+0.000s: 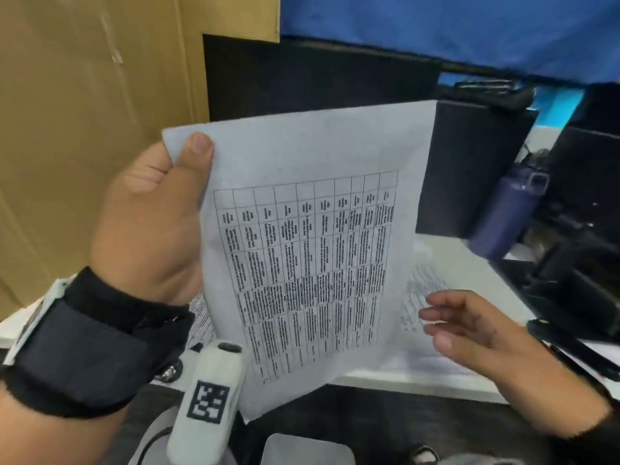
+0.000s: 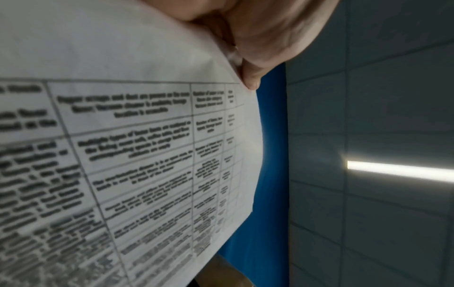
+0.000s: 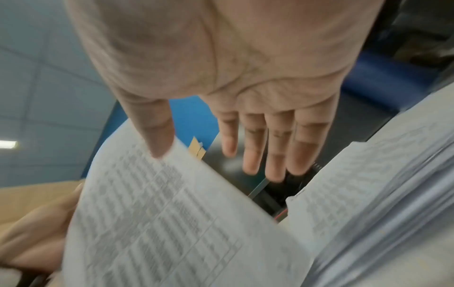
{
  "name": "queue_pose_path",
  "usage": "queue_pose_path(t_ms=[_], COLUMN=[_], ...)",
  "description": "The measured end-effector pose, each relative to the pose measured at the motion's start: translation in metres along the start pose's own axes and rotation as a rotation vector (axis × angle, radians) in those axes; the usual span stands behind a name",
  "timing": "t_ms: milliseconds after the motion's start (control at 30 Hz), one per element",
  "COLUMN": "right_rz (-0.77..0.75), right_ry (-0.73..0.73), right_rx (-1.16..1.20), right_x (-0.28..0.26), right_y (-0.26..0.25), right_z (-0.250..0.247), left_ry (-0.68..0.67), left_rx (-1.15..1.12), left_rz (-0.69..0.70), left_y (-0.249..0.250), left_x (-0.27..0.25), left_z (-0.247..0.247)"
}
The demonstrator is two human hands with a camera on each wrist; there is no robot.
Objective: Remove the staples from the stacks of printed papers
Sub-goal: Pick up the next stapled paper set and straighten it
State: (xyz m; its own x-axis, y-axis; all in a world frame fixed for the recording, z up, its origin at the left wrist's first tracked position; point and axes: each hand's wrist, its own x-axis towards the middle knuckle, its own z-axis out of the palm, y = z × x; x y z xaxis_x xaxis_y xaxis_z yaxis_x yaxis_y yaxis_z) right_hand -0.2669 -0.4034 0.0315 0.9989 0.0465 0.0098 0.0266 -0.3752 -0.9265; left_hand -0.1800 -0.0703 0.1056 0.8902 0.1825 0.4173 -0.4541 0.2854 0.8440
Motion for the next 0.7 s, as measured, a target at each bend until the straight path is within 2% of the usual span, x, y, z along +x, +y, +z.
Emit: queue_pose_path(t_ms=[133,233,533,600,700], right_rz=[-0.142,-0.134,0.007,0.061,0.080], right_ry=[-0.003,0.169,0.314,0.348,0.433], right_rx=[-0.028,-0.025,0.053,0.067,0.100], right_x=[0.000,0.001,-0.002,0.001,0.006], right_y=[-0.008,-0.014,-0.037,-0.035,-0.030], right_z=[0.035,0.042,0.041,0.038,0.029], left_ry=[-0.149,-0.227,-0.190,-0.170,-0.227], left_rx=[-0.106,-0.159,-0.202,-0.162,-0.014], left_rz=[-0.282,-0.399,-0.445,-0.412,-0.395], left_y=[-0.001,-0.001,-0.023,-0.033,-0.047], left_x=[-0.001,0.003,-0.008,-0.010,-0.019], left_z=[0.005,-0.001,0.012,0.014,0.021])
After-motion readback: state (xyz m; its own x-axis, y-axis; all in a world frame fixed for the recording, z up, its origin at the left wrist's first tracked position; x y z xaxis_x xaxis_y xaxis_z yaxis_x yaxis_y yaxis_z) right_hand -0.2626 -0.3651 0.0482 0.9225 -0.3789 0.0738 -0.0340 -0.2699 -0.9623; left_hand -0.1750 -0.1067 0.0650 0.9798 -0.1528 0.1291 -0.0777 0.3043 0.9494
